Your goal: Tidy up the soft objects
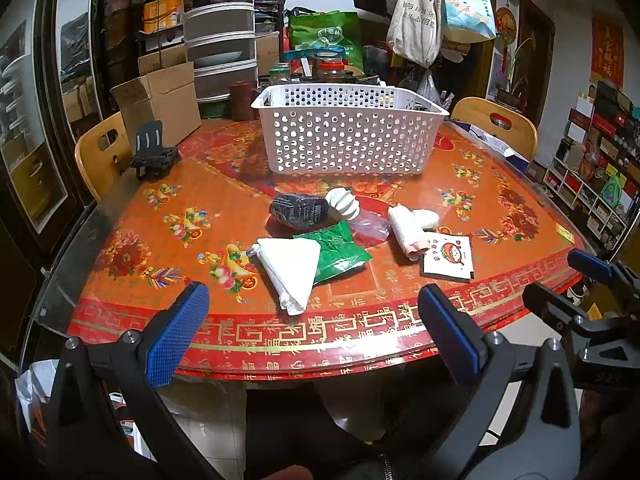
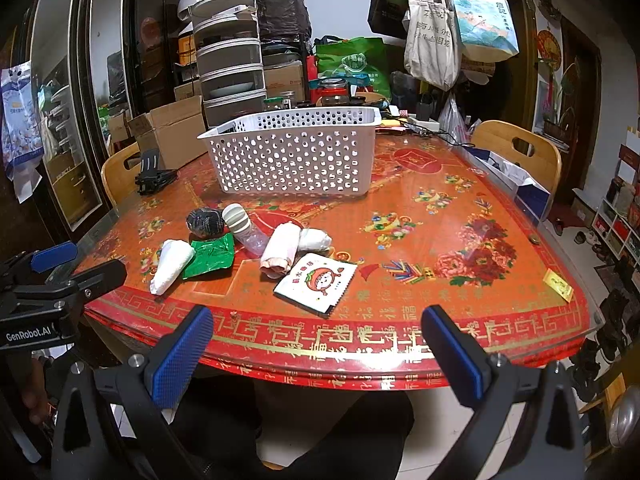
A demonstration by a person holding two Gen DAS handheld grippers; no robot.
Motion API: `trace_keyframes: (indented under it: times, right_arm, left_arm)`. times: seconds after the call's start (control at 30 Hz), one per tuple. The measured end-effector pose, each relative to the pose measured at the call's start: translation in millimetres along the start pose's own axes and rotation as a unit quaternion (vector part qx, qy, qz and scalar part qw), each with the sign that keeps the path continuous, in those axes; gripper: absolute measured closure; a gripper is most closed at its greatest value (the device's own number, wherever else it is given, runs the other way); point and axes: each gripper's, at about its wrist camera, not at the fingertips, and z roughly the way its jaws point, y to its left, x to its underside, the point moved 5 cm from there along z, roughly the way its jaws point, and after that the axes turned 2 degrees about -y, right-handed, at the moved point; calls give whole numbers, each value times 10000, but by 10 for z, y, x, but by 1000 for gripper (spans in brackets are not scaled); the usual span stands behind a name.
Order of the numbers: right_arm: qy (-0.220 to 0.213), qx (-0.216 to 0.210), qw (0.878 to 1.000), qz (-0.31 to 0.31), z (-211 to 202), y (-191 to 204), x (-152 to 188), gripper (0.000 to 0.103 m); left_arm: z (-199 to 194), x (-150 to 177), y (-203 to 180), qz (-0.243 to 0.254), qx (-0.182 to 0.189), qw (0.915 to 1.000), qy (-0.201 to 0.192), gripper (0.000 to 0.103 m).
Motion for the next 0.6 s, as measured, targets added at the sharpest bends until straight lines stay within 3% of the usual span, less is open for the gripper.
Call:
trace_keyframes:
  times: [0.6]
  right_arm:
    - [17,-18,10000,2,9,19,13,0]
  left_arm:
    - [-4,-10,-23,7,3,10000,-7,0]
